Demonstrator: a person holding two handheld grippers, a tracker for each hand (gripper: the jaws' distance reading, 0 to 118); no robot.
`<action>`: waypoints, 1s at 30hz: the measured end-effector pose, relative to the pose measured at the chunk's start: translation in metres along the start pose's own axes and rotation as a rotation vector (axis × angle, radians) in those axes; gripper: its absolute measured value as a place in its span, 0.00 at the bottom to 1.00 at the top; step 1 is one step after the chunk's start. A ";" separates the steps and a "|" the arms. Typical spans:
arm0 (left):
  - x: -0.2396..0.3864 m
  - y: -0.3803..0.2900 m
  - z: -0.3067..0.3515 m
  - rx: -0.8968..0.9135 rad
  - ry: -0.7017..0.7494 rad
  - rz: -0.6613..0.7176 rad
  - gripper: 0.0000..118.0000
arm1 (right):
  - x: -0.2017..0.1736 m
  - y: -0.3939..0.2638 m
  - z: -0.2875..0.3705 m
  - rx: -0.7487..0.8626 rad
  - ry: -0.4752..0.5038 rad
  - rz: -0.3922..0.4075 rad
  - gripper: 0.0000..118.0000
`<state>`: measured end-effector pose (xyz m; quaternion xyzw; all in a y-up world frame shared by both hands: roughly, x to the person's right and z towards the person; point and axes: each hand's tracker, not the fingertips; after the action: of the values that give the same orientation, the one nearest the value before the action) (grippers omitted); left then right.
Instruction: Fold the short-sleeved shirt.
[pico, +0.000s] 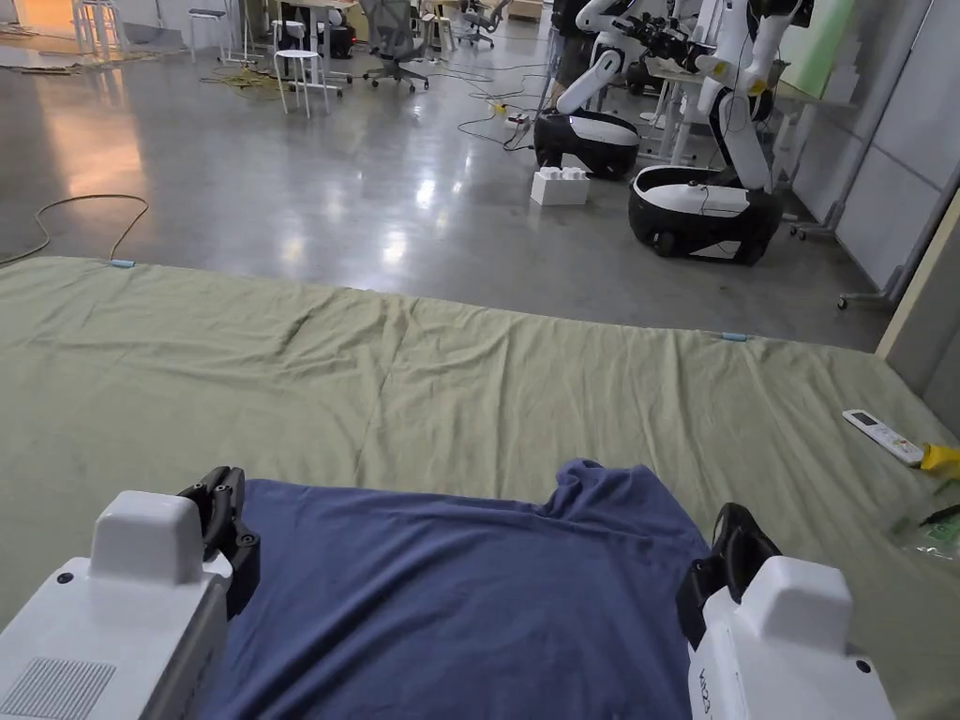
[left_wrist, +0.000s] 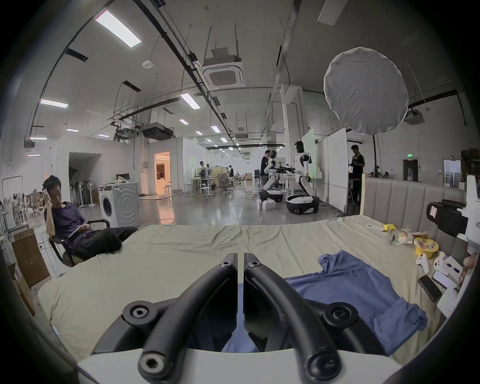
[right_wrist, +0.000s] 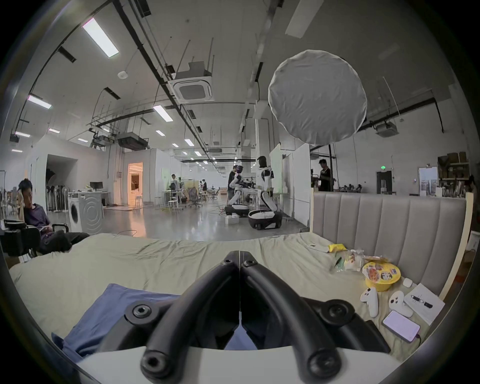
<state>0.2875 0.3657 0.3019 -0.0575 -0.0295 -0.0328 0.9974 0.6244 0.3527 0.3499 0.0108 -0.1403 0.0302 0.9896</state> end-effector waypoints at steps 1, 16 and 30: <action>-0.001 0.000 0.001 -0.003 -0.008 -0.002 0.02 | -0.002 0.001 0.001 0.001 0.006 0.007 0.01; -0.088 -0.088 -0.007 -0.648 0.007 0.102 0.13 | -0.006 -0.032 0.002 -0.140 0.120 0.040 0.01; -0.079 -0.175 -0.037 -0.969 0.085 0.224 0.61 | 0.004 -0.056 0.004 -0.246 0.103 0.057 0.01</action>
<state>0.1990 0.1930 0.2798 -0.5157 0.0361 0.0625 0.8537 0.6305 0.2969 0.3545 -0.1160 -0.0920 0.0412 0.9881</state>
